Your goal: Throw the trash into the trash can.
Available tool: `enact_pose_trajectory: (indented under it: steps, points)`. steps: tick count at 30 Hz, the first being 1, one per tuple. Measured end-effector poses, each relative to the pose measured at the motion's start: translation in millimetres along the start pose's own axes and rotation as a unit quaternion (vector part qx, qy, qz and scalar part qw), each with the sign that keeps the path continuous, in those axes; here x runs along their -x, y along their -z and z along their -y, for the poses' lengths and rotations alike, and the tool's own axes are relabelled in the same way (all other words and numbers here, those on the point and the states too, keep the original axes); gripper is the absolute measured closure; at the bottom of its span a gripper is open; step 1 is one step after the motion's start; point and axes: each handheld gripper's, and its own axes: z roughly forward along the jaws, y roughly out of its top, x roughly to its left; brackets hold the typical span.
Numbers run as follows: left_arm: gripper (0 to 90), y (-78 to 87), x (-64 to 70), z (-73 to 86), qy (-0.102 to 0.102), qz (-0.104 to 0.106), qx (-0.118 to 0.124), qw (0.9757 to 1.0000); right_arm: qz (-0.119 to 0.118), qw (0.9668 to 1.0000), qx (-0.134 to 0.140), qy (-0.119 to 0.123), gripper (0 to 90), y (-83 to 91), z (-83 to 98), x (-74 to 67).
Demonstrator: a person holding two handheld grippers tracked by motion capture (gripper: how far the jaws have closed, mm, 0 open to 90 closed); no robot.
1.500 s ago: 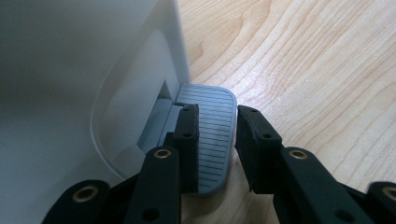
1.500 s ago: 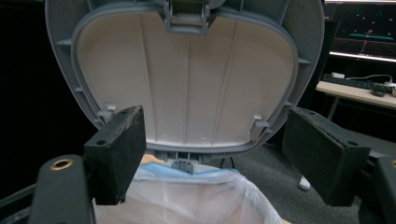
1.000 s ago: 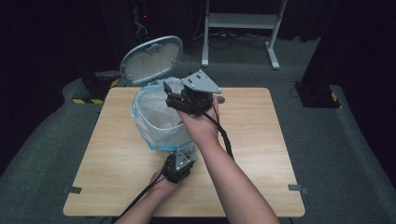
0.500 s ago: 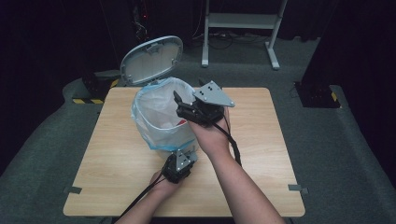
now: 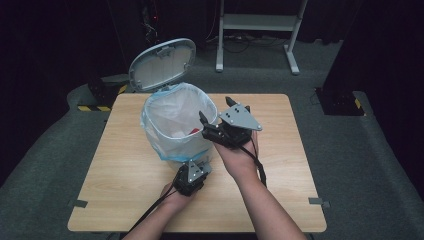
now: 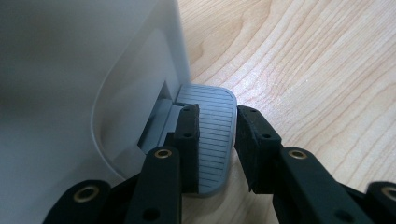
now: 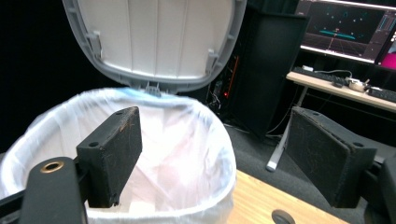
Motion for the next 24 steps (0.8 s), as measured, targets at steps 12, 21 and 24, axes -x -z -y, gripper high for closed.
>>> enact_pose_trajectory:
  steps: [12,21,24]
  points:
    - [70.0,-0.3,-0.2,0.5,0.004,0.001,0.004,1.0000,0.021,0.9988,-0.039,-0.021,14.8,11.4,49.8,14.2]
    - [70.0,0.3,-1.1,0.4,0.001,0.002,0.001,1.0000,0.052,0.9944,-0.082,-0.041,14.1,23.1,105.4,27.0]
    - [70.0,0.5,-1.1,0.5,0.000,0.002,0.000,1.0000,0.061,0.9921,-0.100,-0.046,14.0,26.6,125.2,30.5]
